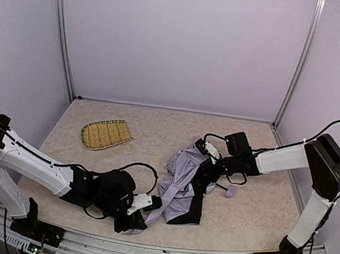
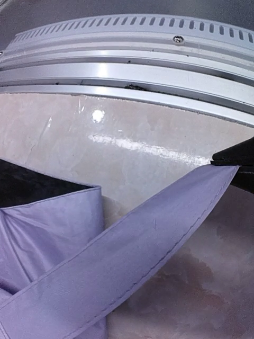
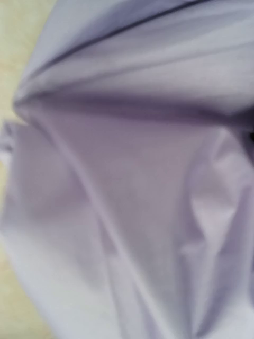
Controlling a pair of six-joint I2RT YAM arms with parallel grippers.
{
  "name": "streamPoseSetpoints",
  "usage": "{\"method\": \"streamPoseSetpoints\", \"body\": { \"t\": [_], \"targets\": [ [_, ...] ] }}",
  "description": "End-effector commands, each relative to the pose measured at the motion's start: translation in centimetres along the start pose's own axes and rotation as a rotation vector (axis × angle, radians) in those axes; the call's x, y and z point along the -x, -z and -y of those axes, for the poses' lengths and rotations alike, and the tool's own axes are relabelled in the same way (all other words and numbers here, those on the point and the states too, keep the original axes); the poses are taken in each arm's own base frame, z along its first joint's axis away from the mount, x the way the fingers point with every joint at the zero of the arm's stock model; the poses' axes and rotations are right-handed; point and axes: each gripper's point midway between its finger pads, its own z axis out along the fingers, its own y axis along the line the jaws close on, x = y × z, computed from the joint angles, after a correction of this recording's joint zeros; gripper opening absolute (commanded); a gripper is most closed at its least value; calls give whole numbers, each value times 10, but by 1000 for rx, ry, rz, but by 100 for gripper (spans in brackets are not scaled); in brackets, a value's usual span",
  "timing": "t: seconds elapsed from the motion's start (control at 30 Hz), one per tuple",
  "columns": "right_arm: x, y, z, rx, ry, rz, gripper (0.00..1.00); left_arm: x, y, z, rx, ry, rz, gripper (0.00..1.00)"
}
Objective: Put away the umbrella
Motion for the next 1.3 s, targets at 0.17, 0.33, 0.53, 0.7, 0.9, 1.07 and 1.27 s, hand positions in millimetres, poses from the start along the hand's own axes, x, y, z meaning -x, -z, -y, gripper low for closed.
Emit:
{"method": "streamPoseSetpoints", "body": {
  "t": [0.17, 0.33, 0.53, 0.7, 0.9, 1.07, 1.27],
  "targets": [
    [103, 89, -32, 166, 69, 316, 0, 19, -3, -51, 100, 34, 76, 0],
    [104, 100, -24, 71, 55, 266, 0, 37, -8, -60, 60, 2, 104, 0],
    [46, 88, 4, -81, -150, 4, 47, 21, -7, -53, 41, 57, 38, 0],
    [-1, 104, 18, -260, -342, -132, 62, 36, 18, -35, 40, 55, 117, 0],
    [-49, 85, 26, -287, -433, -241, 64, 38, 26, -19, 40, 53, 136, 0],
    [-71, 52, 43, -296, -381, -340, 60, 33, 23, -14, 22, 53, 126, 0],
    [-91, 19, 38, -264, -236, -452, 48, 33, 25, -13, 24, 61, 126, 0]
  ]
}}
